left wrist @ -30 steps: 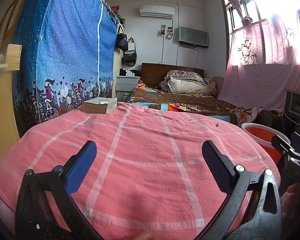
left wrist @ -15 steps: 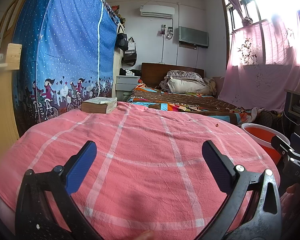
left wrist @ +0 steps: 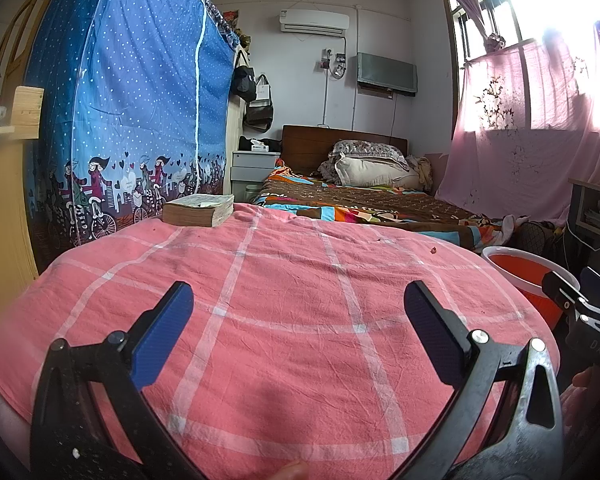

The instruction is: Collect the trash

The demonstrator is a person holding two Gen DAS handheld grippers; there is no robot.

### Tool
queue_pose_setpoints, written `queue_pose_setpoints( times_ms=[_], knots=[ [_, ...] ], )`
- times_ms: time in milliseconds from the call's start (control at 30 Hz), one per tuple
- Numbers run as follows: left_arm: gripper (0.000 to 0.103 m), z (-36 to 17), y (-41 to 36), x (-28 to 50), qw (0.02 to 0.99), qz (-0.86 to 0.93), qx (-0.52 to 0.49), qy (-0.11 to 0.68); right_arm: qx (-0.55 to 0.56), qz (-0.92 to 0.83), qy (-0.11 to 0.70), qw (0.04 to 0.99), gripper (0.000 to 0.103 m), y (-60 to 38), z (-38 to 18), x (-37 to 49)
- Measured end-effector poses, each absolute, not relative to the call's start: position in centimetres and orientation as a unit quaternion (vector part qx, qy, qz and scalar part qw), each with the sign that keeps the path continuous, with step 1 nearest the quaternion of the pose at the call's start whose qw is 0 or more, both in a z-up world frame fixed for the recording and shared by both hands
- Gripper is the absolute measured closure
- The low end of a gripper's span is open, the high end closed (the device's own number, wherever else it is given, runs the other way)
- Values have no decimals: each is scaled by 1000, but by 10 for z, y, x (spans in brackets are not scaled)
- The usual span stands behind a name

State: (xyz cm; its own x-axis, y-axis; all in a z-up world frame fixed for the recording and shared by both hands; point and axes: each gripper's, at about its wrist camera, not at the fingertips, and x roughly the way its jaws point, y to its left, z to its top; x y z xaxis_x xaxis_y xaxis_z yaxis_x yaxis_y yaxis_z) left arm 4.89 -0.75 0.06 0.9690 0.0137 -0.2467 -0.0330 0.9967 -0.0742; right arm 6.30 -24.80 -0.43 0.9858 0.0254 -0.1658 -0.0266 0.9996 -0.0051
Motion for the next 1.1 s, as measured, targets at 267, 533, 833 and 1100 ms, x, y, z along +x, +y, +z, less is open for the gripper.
queue_pose_setpoints(
  times_ms=[267, 533, 833, 1100],
  knots=[
    [0, 1, -8, 49, 991, 12, -38, 124, -3, 13, 83, 996, 0, -248, -4, 63],
    [0, 0, -9, 48, 992, 11, -37, 124, -3, 13, 84, 996, 0, -248, -4, 63],
    [0, 0, -9, 49, 991, 11, -37, 125, -3, 13, 84, 996, 0, -248, -4, 62],
    [0, 1, -9, 49, 991, 13, -37, 127, -3, 14, 87, 996, 0, -243, -8, 63]
  ],
)
